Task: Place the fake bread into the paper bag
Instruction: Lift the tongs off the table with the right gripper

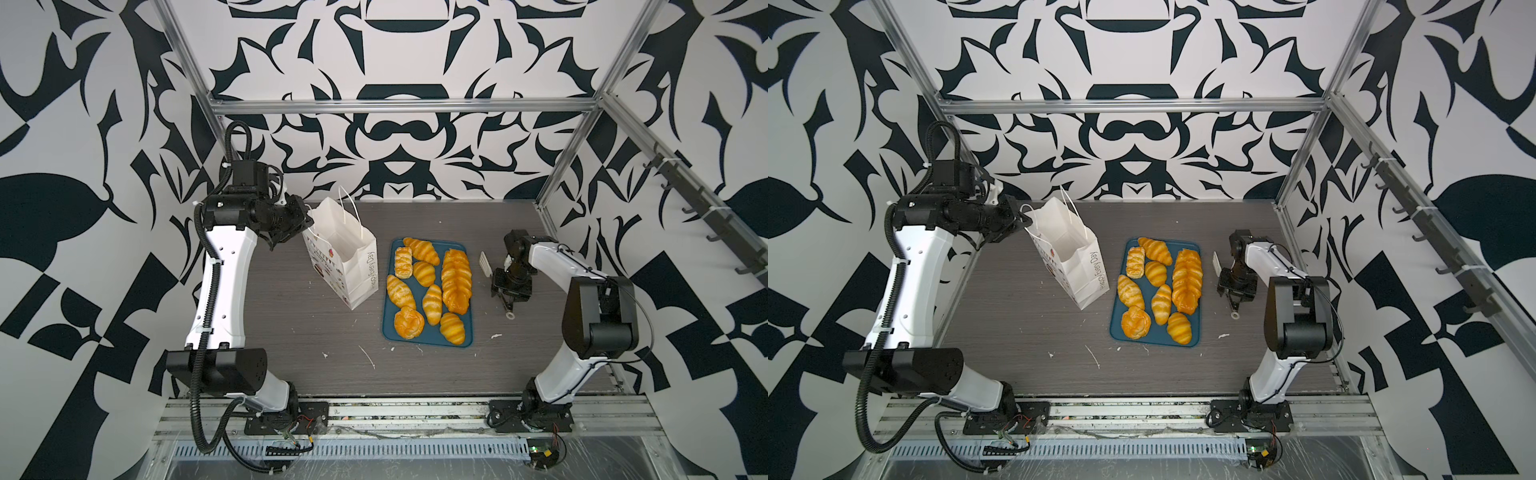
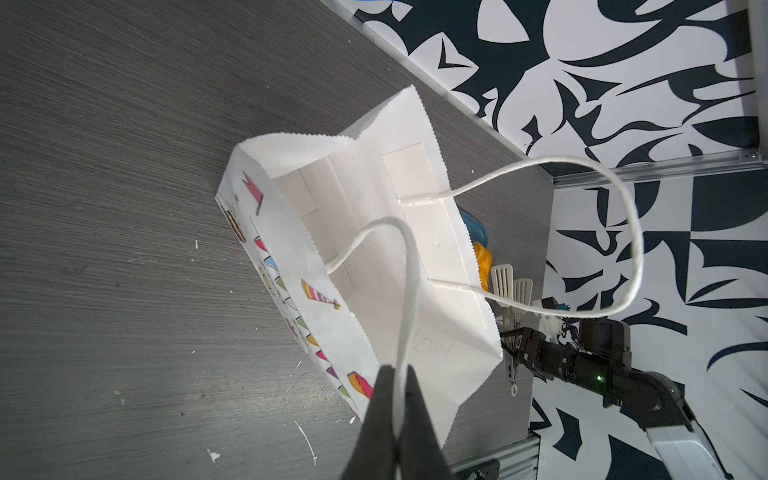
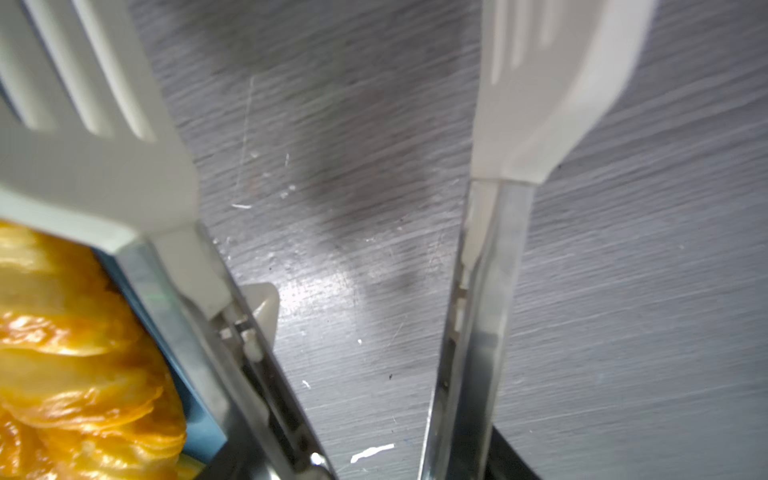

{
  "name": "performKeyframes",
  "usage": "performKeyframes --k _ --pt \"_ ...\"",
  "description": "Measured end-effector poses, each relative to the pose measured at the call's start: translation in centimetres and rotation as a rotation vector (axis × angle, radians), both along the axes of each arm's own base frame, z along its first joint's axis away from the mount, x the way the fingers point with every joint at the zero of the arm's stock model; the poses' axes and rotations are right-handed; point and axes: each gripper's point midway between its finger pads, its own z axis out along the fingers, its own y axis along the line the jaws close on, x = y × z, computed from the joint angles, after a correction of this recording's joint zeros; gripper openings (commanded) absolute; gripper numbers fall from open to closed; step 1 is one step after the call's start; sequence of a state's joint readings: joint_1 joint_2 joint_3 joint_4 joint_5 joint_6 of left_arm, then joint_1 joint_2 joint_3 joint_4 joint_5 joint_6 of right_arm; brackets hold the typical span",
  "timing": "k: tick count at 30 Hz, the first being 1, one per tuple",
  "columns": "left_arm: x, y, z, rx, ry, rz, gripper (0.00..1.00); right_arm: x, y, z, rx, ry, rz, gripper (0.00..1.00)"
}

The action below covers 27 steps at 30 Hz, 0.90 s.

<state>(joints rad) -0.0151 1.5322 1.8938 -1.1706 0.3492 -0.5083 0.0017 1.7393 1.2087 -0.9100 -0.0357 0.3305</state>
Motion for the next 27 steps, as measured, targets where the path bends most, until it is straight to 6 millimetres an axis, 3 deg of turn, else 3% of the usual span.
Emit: performKeyframes --k 14,27 --pt "0.0 -0.1 0.2 -0.003 -0.010 -0.003 0.00 -0.1 -0.4 3.3 -0.023 -0.072 -0.003 0.58" --pt "0.3 -0.2 0.5 -0.009 -0.029 -0.007 0.00 -0.9 -0.8 5.0 -0.045 -0.093 -0.011 0.52"
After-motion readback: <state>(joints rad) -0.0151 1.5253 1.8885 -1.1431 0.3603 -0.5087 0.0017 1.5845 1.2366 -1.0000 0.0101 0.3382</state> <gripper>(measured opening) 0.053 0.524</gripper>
